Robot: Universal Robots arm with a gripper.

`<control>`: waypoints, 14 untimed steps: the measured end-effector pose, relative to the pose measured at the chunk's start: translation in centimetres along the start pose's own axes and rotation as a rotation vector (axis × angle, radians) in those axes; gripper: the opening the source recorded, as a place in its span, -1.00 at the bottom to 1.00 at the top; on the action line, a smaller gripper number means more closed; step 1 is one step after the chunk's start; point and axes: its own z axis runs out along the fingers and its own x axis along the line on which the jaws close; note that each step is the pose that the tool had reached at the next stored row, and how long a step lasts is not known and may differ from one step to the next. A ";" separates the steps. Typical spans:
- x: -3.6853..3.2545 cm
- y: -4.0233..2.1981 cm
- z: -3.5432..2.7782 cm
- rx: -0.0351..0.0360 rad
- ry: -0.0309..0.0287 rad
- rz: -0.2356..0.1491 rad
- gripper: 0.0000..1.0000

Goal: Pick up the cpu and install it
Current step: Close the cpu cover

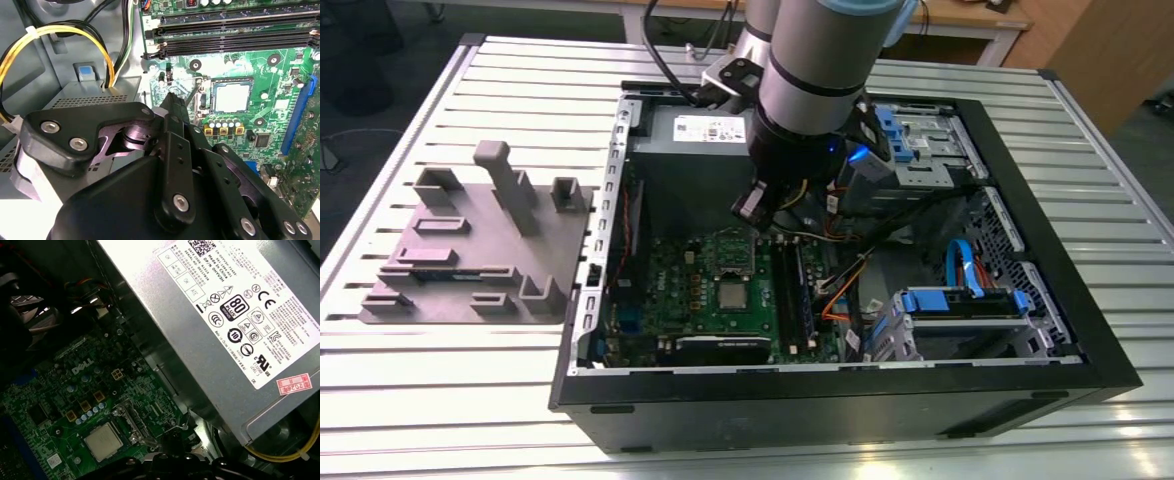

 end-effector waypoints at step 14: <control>1.79 -1.21 -0.20 0.0005 0.0008 -0.006 -0.80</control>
